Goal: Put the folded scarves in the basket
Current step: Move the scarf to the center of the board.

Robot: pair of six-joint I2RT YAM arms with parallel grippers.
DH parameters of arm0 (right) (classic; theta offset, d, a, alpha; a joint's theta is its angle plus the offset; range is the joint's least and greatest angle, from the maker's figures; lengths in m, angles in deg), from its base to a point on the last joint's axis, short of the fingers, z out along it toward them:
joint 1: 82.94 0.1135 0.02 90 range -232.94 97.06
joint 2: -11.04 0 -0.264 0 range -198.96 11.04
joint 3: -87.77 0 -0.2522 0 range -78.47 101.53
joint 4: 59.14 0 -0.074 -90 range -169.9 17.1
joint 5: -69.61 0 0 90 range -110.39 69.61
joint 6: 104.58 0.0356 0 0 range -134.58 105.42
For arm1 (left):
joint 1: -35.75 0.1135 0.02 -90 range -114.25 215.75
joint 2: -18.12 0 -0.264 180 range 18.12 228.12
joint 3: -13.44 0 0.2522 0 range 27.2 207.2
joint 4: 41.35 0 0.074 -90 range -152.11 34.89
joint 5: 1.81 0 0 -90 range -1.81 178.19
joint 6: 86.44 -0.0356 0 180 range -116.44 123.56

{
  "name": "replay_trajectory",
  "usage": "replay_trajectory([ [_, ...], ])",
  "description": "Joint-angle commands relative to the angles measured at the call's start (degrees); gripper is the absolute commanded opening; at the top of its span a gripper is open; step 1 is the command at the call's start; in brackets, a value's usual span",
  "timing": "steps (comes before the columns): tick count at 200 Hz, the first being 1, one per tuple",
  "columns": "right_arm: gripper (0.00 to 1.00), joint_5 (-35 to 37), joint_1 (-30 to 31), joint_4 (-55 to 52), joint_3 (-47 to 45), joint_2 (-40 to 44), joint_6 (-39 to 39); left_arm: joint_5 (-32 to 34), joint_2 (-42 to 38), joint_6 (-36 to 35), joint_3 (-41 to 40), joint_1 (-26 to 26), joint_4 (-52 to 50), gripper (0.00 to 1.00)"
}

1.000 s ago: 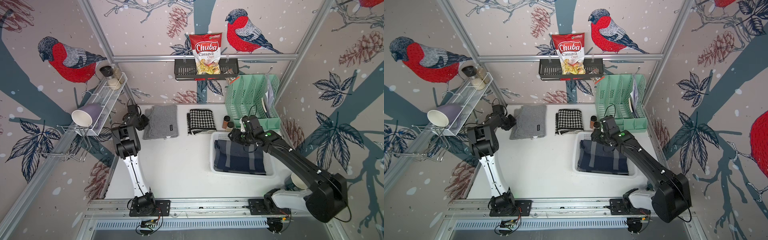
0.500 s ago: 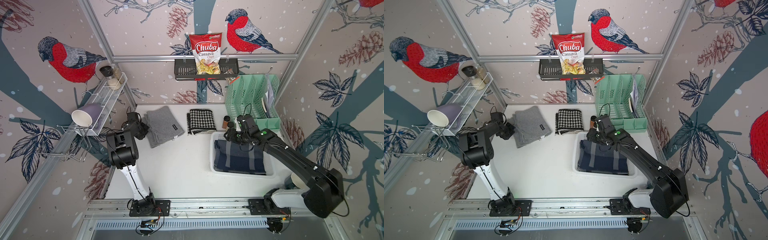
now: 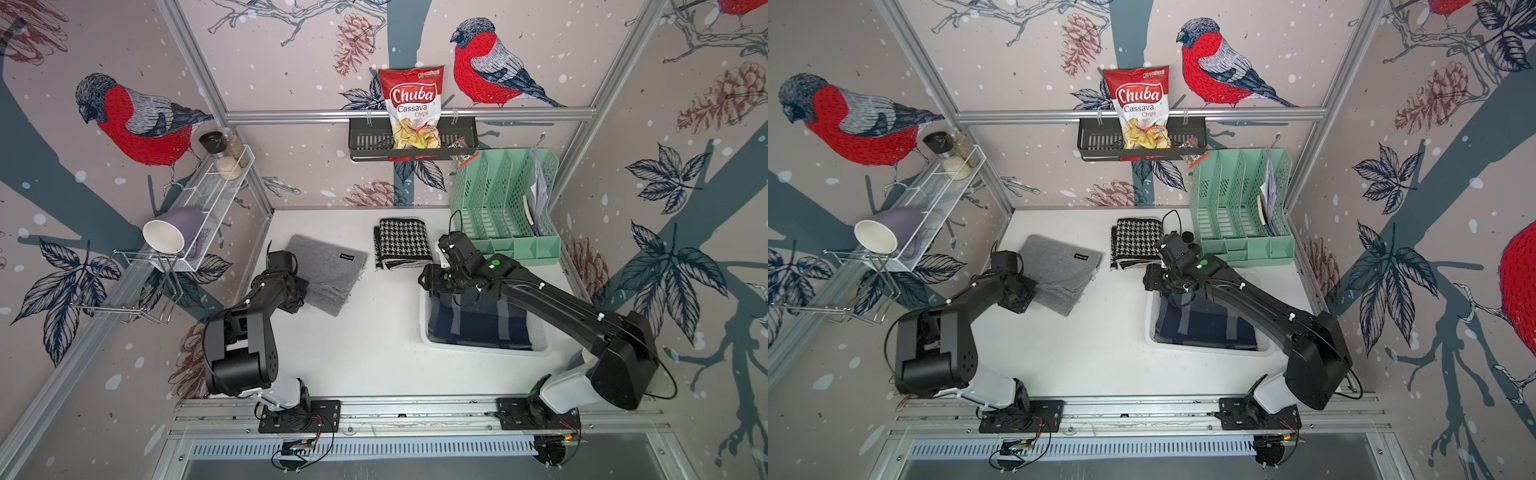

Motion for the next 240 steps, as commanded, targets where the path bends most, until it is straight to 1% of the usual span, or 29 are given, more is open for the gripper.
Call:
replay_trajectory([
  [1,0.63,0.7,1.7,1.1,1.4,-1.7,1.6,3.8,-5.8,9.7,-5.1,-2.1,-3.8,0.0],
  [24,0.63,1.1,3.3,1.0,3.0,-3.5,2.1,4.7,-13.4,17.2,-10.8,-5.2,-5.0,0.0],
  [43,0.64,1.2,4.4,0.5,4.5,-5.1,2.5,7.1,-18.6,22.6,-12.4,-9.0,-8.3,0.0],
  [62,0.66,0.6,5.3,0.3,5.8,-6.8,2.9,8.6,-21.8,26.9,-12.5,-12.8,-11.2,0.0],
  [82,0.69,-1.0,5.9,0.9,6.2,-8.2,3.6,8.3,-23.8,30.7,-13.8,-16.1,-12.1,0.0],
  [112,0.7,-2.2,6.8,1.9,6.3,-9.6,4.7,8.0,-24.2,36.1,-15.0,-22.5,-11.8,0.0],
  [143,0.71,-2.2,6.9,2.3,6.4,-10.4,5.1,10.2,-23.3,40.6,-14.1,-29.6,-13.9,0.0],
  [166,0.71,-2.1,6.8,2.1,6.8,-11.2,5.1,11.2,-24.4,44.5,-14.7,-34.3,-15.3,0.0],
  [206,0.72,-2.6,7.0,1.7,9.0,-13.7,5.2,11.7,-24.7,48.4,-16.2,-39.4,-15.0,0.0],
  [240,0.72,-2.4,7.0,0.9,11.7,-16.4,4.9,10.8,-21.8,52.0,-15.9,-45.2,-12.0,0.0],
])
